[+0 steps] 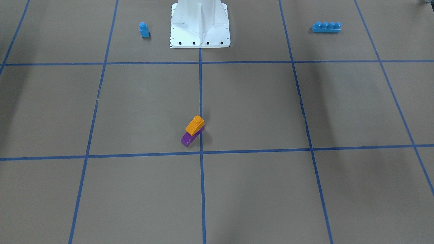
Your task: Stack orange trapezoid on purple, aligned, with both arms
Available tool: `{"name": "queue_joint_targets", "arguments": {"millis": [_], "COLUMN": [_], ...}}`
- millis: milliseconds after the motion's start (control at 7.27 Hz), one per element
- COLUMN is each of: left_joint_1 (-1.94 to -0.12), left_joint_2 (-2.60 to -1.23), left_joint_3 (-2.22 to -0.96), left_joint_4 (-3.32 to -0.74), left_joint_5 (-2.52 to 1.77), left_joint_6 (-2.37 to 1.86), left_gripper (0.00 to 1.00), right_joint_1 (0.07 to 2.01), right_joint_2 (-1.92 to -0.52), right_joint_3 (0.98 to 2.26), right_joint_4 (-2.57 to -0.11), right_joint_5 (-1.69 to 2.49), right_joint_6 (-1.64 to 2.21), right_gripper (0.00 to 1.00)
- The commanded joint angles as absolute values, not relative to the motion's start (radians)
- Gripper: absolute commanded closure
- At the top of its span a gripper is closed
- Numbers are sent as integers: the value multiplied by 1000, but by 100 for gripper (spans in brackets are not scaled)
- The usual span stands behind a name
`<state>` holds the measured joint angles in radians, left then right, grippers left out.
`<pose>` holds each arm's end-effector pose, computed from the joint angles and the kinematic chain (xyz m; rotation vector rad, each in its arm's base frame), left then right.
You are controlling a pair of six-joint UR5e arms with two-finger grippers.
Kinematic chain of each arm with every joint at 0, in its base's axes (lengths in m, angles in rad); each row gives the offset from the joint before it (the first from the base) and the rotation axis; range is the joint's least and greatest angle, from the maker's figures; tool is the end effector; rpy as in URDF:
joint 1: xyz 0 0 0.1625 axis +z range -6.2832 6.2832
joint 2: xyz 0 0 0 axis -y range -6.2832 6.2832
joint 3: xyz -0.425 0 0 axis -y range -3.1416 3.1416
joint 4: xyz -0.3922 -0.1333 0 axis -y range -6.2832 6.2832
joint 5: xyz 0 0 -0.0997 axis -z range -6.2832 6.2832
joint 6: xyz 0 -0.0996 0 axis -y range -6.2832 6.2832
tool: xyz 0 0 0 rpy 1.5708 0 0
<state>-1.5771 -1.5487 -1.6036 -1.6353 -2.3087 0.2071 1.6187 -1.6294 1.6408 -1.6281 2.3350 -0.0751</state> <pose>-0.0694 -0.4873 0.6492 0.1502 0.7272 0.2193 0.0865 -0.4600 0.6587 0.0034 -0.7653 -0.0083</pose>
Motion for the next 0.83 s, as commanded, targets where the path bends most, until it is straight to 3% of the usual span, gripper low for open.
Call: {"name": "queue_joint_targets", "arguments": {"millis": [0, 688], "left_joint_1": [-1577, -1577], "left_joint_2": [-1549, -1549], "left_joint_3": [-1605, -1601], "left_joint_4": [-1635, -1635], "left_joint_5": [-2309, -2309], "left_joint_6": [207, 207], "left_gripper": [0, 0], "right_joint_1": [1617, 1617], "right_joint_2": [-1629, -1629], "right_joint_3": [1637, 1637], "right_joint_4": [-1628, -1629], "right_joint_5": [2339, 2349], "right_joint_6": [-74, -74], "right_gripper": [0, 0]}}
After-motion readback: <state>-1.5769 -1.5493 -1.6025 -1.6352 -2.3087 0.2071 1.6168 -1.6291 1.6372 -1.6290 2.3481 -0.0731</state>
